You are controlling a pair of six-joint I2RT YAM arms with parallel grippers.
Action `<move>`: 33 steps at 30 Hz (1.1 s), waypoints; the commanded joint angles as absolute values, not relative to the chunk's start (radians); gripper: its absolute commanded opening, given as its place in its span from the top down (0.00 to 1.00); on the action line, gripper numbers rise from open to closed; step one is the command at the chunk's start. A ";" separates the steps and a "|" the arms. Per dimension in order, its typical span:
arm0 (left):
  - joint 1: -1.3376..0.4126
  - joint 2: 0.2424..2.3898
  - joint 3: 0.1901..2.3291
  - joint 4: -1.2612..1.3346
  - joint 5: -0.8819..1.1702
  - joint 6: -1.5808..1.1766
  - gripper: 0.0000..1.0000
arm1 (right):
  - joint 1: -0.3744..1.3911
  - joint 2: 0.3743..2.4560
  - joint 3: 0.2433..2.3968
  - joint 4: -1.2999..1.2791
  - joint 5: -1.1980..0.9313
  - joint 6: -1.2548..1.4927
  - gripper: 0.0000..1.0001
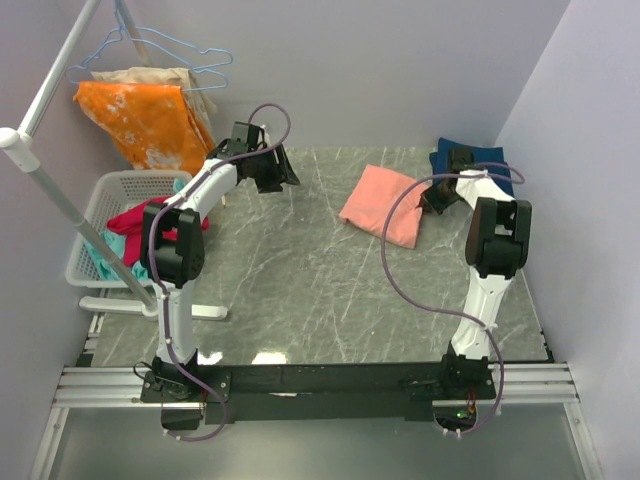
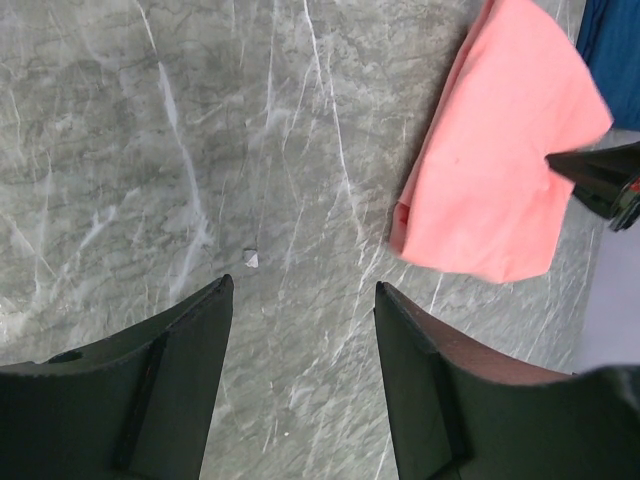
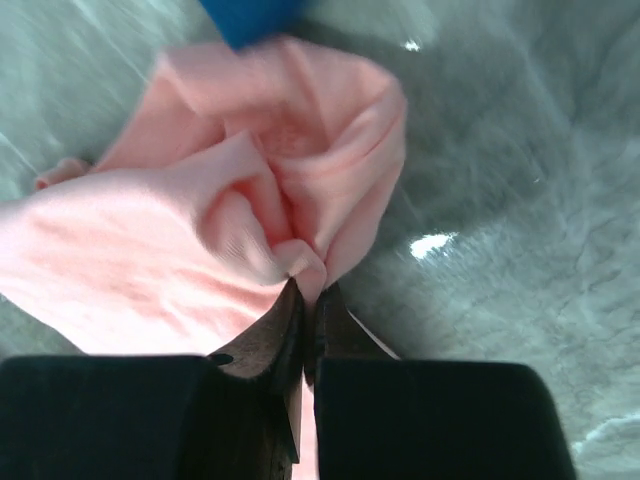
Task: Fold and stack the t-shirts
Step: Neatly place the folded tshirt to the corner
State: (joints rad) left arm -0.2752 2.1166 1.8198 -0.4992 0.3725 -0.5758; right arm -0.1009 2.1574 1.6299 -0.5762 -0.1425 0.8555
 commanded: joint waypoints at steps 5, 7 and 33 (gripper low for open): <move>-0.275 2.056 1.835 -0.491 0.394 -0.565 0.36 | -0.103 2.249 1.948 -0.630 0.038 0.767 1.00; -0.273 2.062 1.841 -0.494 0.396 -0.568 0.36 | -0.103 2.290 2.025 -0.635 0.060 0.761 1.00; -0.275 2.161 1.957 -0.529 0.397 -0.592 0.36 | -0.112 2.367 2.339 -0.480 0.106 0.609 1.00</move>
